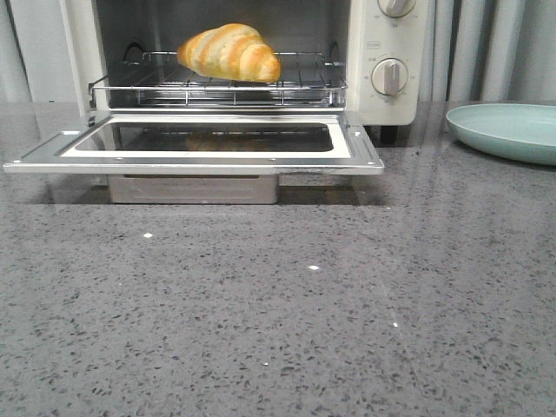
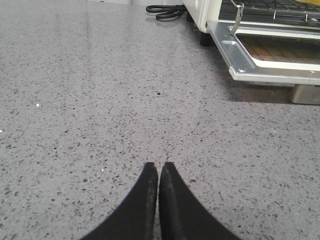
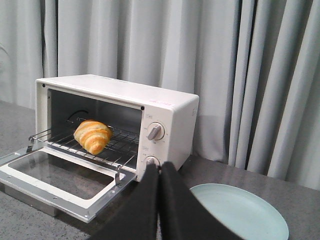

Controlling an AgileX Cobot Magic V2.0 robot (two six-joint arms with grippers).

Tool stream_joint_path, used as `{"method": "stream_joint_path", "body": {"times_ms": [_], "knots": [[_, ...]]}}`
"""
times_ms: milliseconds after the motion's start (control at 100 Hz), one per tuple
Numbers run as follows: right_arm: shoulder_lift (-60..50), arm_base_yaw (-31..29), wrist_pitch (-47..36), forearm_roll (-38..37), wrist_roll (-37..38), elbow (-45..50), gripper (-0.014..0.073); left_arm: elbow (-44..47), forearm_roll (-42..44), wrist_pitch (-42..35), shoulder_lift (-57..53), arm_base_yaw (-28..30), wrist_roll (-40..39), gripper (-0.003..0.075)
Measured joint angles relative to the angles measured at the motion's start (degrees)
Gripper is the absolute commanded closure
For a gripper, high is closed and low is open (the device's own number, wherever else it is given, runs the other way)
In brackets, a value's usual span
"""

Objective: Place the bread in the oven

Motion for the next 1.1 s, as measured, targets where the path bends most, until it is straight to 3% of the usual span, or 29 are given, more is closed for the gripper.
{"method": "stream_joint_path", "body": {"times_ms": [610, 810, 950, 1100], "knots": [[0.0, 0.0, 0.4, 0.0, 0.0, 0.0, 0.0646, 0.0, 0.0, 0.1, 0.0, 0.0, -0.1, 0.0741], [0.0, -1.0, 4.0, -3.8, 0.9, 4.0, 0.0646, 0.0, -0.1, 0.1, 0.0, 0.0, -0.2, 0.0742], [0.0, -6.3, -2.4, -0.6, 3.4, 12.9, 0.0646, 0.0, -0.1, 0.1, 0.0, 0.0, -0.2, 0.0741], [2.2, -16.8, -21.7, 8.1, 3.9, 25.7, 0.0666, 0.0, -0.1, 0.1, 0.0, 0.0, -0.2, 0.0741]]}}
